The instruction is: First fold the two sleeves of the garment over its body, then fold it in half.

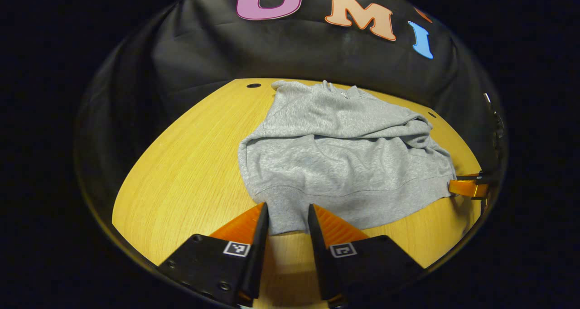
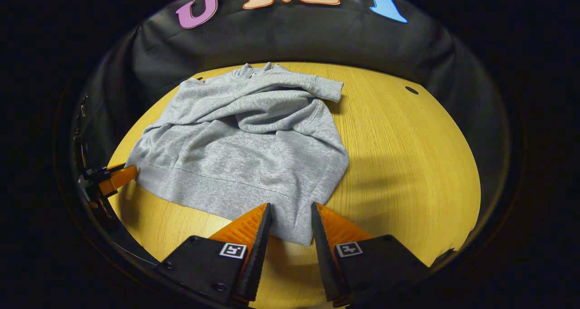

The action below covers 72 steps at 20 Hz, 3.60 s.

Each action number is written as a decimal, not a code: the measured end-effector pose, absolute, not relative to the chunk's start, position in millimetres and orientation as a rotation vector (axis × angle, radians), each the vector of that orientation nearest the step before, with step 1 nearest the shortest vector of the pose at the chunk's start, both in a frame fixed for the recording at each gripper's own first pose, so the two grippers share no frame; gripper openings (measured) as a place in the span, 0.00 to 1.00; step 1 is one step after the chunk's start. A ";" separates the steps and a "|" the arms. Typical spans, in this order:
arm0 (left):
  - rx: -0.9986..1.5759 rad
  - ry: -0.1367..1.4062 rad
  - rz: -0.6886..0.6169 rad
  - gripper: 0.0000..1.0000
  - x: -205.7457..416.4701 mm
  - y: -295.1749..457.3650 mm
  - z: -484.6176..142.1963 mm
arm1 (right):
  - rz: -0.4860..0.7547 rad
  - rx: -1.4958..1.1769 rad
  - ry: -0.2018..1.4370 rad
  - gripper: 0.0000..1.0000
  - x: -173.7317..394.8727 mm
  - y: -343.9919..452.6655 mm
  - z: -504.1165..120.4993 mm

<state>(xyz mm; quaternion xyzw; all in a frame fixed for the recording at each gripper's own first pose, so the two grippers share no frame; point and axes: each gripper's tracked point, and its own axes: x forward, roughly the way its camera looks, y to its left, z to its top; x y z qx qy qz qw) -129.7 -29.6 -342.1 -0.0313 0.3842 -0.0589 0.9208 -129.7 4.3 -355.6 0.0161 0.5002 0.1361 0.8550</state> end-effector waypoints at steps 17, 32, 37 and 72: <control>-0.210 0.912 -0.100 0.00 -99.3 -40.5 -308.9 | 0.328 0.268 1.035 0.03 -83.3 -20.9 -309.0; -0.182 1.022 -0.159 0.00 -113.5 -38.3 -336.9 | 0.285 -0.009 1.134 0.80 -137.4 5.3 -355.8; -0.187 1.023 -0.161 0.00 -113.5 -37.7 -336.9 | 0.294 0.094 1.138 0.03 -133.5 11.3 -349.8; -0.511 1.279 -0.218 0.00 55.2 -32.9 -328.5 | 0.011 0.779 1.118 0.02 98.8 29.3 -320.7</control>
